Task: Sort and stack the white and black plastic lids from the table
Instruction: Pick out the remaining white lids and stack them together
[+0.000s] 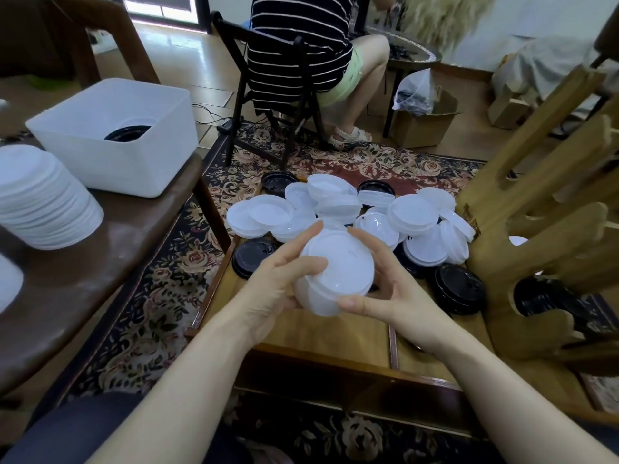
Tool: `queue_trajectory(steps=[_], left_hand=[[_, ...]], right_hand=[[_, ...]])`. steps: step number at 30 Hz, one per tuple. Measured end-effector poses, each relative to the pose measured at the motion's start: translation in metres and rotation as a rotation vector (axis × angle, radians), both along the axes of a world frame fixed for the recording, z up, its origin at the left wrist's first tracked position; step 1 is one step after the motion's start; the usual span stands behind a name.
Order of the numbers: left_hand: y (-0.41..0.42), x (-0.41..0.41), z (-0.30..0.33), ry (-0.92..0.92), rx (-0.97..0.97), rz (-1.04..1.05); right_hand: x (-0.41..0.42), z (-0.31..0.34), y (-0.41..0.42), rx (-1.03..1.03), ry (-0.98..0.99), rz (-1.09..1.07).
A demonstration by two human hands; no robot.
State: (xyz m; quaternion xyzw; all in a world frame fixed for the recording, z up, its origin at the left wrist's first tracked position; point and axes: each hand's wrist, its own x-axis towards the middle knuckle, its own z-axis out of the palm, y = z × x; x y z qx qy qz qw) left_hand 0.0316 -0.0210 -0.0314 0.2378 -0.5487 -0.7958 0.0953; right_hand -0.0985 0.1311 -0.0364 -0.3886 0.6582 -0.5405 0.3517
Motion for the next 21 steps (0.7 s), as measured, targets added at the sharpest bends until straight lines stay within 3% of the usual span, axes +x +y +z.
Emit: queue_trajectory(steps=[4,8,12,15,21], left_hand=[[-0.003,0.000,-0.005,-0.006,0.004,-0.068],[-0.003,-0.003,-0.007,-0.031,0.034,0.121],[-0.025,-0.002,-0.004,-0.045,0.089,0.449],[-0.034,0.002,-0.005,-0.065,0.137,0.625],[-0.031,0.002,-0.005,-0.097,0.172,0.668]], right_hand=[[0.000,-0.007,0.006,-0.033,-0.032,0.031],[-0.006,-0.019,0.009,0.004,0.037,0.042],[-0.028,-0.034,0.006,0.127,0.455,-0.165],[-0.041,-0.043,-0.012,0.163,0.808,-0.186],[-0.046,-0.058,-0.054,0.190,1.184,-0.120]])
